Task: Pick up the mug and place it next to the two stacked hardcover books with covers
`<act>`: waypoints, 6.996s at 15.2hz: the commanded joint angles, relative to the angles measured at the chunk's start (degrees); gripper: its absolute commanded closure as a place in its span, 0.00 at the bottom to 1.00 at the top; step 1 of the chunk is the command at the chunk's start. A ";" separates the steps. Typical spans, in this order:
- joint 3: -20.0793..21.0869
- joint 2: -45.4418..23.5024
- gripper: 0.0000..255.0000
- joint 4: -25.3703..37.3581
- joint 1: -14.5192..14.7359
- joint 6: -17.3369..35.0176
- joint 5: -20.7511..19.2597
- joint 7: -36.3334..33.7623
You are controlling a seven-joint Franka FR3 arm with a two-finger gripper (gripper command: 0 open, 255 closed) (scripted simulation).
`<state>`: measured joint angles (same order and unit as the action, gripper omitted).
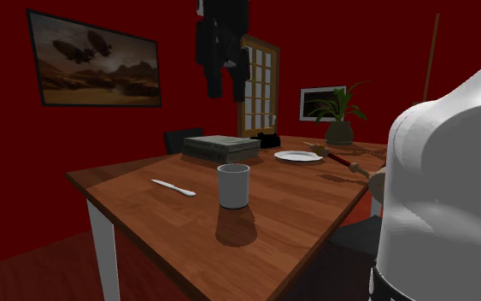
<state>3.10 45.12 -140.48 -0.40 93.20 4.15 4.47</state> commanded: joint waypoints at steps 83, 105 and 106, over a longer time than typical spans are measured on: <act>-14.95 -21.95 1.00 12.76 -8.39 11.92 -14.04 25.88; -30.85 -62.14 1.00 56.33 -20.91 8.71 -0.41 57.26; -30.95 -64.65 1.00 59.68 -22.26 7.69 0.80 58.47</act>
<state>-27.73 -17.12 -83.94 -21.51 101.78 3.75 61.73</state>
